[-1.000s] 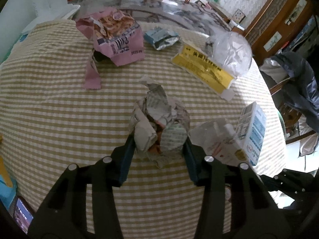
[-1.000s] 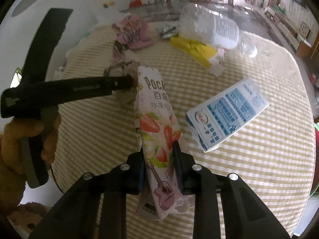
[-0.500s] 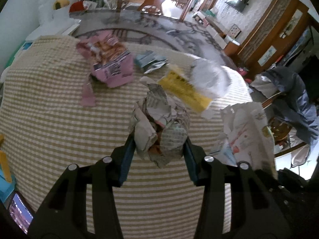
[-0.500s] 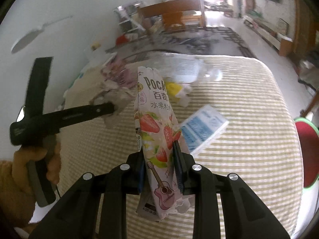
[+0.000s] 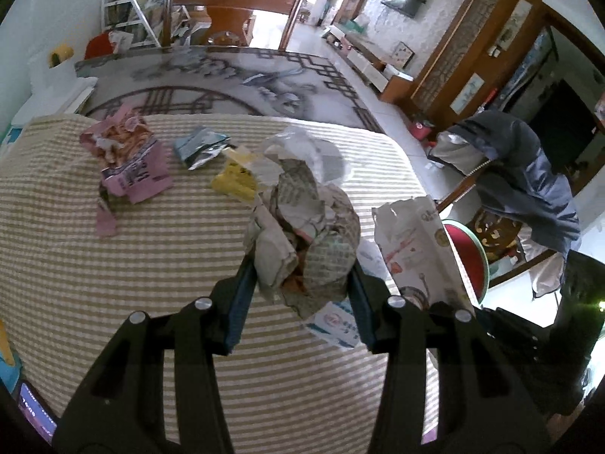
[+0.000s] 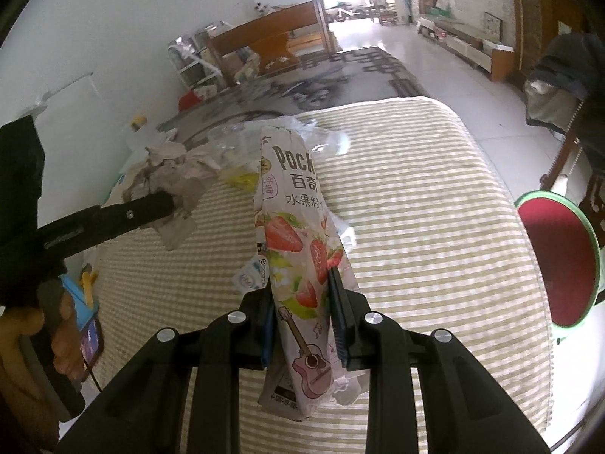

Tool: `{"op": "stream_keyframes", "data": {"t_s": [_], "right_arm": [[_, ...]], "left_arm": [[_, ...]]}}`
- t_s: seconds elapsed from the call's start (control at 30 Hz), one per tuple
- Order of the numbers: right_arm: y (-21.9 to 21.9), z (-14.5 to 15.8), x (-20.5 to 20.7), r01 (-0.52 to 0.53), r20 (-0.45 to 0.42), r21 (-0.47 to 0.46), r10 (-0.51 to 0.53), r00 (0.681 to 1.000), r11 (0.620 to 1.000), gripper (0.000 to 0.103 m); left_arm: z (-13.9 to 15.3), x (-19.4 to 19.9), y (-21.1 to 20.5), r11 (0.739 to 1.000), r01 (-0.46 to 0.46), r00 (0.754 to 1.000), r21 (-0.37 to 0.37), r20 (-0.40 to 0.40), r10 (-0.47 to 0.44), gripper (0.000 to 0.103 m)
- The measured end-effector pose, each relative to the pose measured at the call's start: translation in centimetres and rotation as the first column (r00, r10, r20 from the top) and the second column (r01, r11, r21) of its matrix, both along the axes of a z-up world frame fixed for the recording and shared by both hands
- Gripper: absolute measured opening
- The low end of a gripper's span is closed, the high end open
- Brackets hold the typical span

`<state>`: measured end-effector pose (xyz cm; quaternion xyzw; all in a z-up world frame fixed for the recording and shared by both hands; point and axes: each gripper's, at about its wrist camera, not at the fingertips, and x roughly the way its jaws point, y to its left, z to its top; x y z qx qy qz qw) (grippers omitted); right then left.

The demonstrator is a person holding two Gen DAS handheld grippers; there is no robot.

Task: Collect trash
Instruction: 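Carry the newspaper and Pocky box over to the red bin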

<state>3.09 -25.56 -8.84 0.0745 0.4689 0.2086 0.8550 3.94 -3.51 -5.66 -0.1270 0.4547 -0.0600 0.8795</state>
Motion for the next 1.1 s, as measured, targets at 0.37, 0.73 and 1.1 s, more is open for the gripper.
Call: {"op": "stream_keyframes", "data": {"t_s": [0.37,0.73,1.1], "right_arm": [[-3.0,0.2,1.1,0.048,-0.006,0.03,-0.047,0.999,0.998,0.024],[-3.7,-0.4,2.4,0.024,-0.032,0.037,-0.023,0.999,0.999,0.024],[-3.8,-1.0,4.2,-0.004,-0.048,0.031,0.006,0.999,1.0,0.024]], "left_arm": [[0.2,0.9,-2.3,1.0,0.016,1.0,0.016,0.008,-0.017,0.045],[-0.4,1.1,-3.5,0.999,0.011,1.0,0.033,-0.011,-0.011,0.045],[-1.4,2.0,-4.2,1.0,-0.007,0.999,0.031,-0.043,0.008,0.045]]}}
